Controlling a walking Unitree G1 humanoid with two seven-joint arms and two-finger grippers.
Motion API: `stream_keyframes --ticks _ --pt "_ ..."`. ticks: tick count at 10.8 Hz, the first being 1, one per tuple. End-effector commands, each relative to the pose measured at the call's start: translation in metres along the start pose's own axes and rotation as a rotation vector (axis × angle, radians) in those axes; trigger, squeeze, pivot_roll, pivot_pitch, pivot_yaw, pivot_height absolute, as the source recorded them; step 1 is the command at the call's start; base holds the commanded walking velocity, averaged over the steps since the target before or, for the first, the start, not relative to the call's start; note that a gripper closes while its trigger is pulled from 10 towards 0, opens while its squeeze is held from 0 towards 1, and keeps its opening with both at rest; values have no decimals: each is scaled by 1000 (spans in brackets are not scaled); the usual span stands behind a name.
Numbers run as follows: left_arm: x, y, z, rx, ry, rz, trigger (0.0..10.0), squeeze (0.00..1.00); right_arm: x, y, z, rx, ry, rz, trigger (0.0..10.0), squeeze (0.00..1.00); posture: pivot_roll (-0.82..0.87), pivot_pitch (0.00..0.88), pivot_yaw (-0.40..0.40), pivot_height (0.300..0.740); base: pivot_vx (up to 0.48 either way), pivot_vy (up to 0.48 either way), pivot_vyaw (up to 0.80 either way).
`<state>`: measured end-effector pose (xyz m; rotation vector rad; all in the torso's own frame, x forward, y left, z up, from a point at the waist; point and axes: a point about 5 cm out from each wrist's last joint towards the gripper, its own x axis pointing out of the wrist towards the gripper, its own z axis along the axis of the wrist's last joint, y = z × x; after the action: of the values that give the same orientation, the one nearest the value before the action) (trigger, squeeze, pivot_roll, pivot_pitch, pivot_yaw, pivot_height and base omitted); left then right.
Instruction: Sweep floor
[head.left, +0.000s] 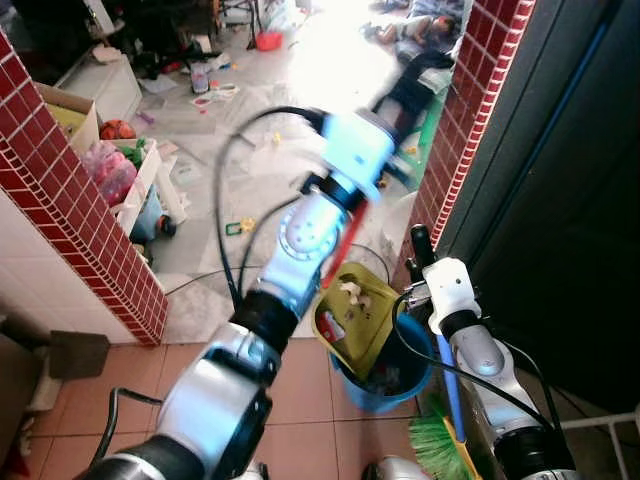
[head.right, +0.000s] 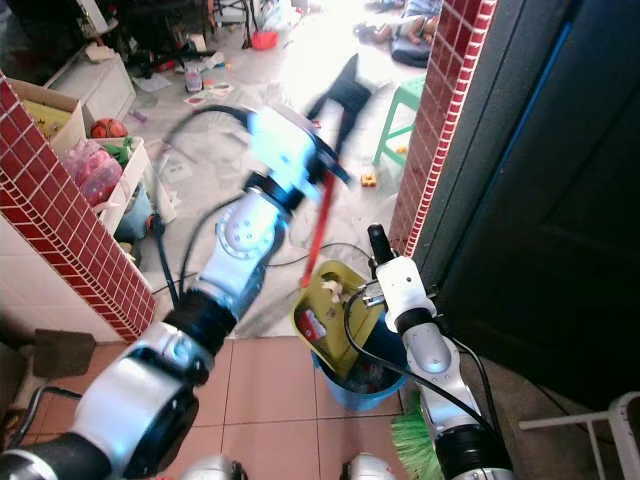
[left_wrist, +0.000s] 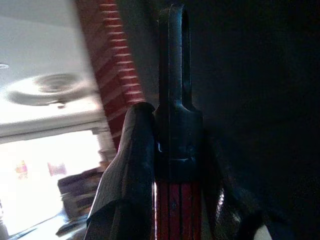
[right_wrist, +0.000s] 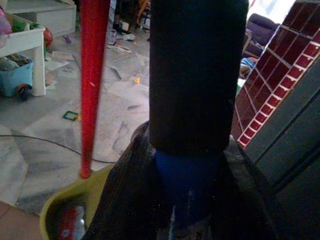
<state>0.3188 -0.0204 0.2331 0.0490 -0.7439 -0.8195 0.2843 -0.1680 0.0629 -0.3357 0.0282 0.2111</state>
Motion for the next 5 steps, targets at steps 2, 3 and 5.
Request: stream_keyframes --ticks 2,3,5 --pt "1 -74 -3 -165 32 -348 10000 0 8 2 9 0 -30 12 10000 0 -106 0 3 740 0 0 0" --pt "0 -79 -3 -162 52 -433 10000 0 9 2 10 -1 -30 13 10000 0 -105 0 -1 740 0 0 0" --pt "4 -84 2 -180 55 -474 10000 0 9 1 10 -5 -28 17 10000 0 -103 0 -6 740 0 0 0"
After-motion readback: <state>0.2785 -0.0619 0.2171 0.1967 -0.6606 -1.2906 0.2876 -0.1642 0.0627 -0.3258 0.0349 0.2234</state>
